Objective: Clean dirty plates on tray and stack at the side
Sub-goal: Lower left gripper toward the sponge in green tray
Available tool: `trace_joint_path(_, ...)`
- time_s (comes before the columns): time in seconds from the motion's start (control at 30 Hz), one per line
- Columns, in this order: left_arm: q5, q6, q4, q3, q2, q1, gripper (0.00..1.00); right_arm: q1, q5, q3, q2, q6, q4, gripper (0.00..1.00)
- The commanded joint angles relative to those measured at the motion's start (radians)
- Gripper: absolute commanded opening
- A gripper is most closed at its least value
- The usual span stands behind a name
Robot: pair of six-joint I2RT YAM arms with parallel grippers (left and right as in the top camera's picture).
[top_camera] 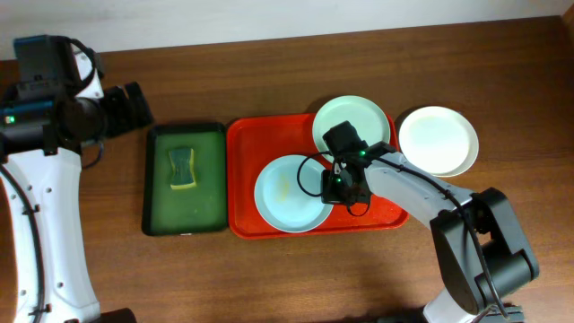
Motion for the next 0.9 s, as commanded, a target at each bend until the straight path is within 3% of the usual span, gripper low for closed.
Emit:
trace_joint_path(0.0,0.079,0.037,0.000,-0.079,0.002,-0.027,0.99,0.003,0.016,0.018,-0.022,-0.010,-0.004,0.04)
trace_joint_path(0.1,0.079,0.037,0.081,-0.232,0.002,-0.056,1.00,0.003,0.016,0.018,-0.022,-0.010,-0.004,0.04)
trace_joint_path(0.23,0.075,0.037,0.205,-0.403,0.011,-0.097,0.84,0.003,0.016,0.018,-0.022,-0.010,-0.004,0.04)
trace_joint_path(0.3,0.033,0.037,0.206,-0.400,0.048,-0.130,0.79,0.003,0.015,0.018,-0.022,-0.010,-0.004,0.04)
trace_joint_path(0.5,-0.023,0.037,0.071,-0.251,0.267,-0.166,0.79,0.003,0.013,0.019,-0.022,-0.010,-0.005,0.04)
trace_joint_path(0.73,-0.023,0.037,0.084,-0.247,0.389,-0.166,0.77,0.003,0.013,0.019,-0.022,-0.010,-0.004,0.04)
trace_joint_path(0.87,-0.023,0.037,0.120,-0.247,0.395,-0.166,0.71,0.003,0.013,0.019,-0.022,-0.010,-0.004,0.04)
